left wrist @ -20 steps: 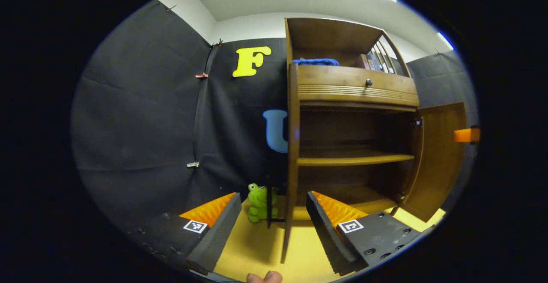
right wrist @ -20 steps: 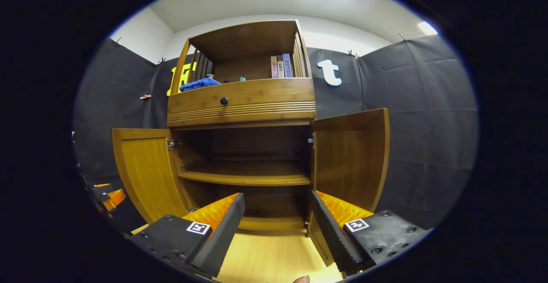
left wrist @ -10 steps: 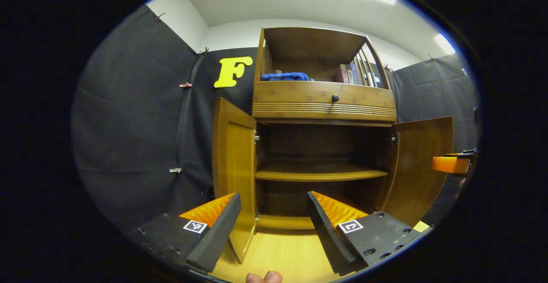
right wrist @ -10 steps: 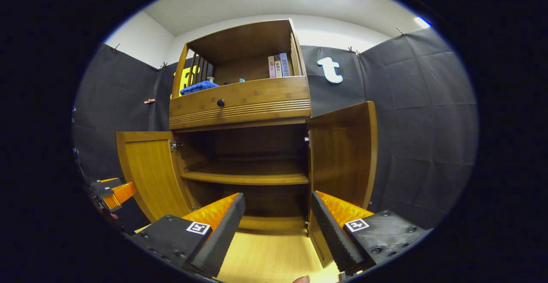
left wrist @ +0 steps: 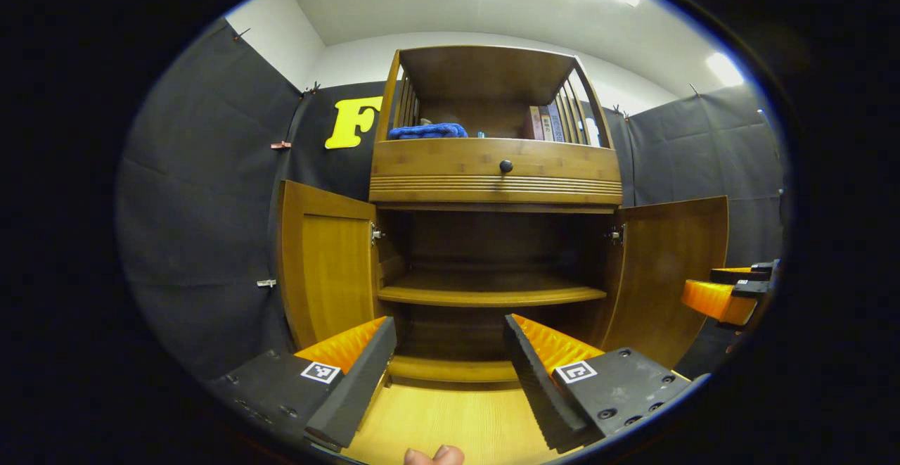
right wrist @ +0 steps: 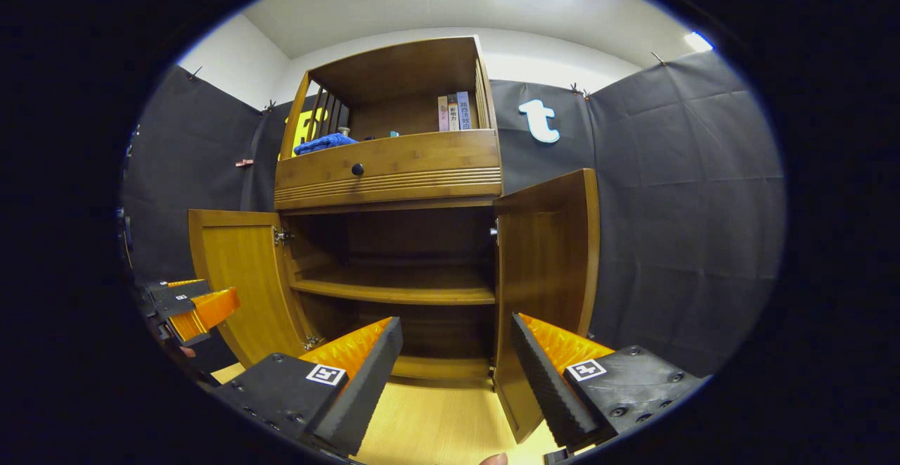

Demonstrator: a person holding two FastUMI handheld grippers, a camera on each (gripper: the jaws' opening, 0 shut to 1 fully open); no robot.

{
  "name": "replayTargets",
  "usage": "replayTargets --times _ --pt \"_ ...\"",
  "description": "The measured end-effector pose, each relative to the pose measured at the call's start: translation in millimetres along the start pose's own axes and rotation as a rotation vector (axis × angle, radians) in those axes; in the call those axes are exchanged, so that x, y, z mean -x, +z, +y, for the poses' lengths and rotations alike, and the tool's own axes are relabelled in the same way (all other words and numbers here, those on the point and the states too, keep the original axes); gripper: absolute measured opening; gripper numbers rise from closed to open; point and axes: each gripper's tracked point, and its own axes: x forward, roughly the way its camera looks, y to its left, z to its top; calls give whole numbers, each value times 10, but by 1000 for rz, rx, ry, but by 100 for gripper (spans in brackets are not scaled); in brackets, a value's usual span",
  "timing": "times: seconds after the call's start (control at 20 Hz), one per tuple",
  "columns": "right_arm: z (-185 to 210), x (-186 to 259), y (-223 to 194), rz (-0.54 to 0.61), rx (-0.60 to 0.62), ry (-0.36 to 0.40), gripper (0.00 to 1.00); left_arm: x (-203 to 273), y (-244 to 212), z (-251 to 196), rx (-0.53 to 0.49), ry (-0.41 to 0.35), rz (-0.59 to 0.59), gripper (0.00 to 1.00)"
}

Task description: Open the right door of the double-door shoe cabinet with the right hand, and open the left door with the left hand.

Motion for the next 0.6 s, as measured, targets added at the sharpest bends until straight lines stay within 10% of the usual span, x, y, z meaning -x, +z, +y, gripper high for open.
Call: replayTargets --times 0.6 --pt "-113 22 -21 -11 -16 -38 92 -170 -62 -267 -42 -63 -1 93"
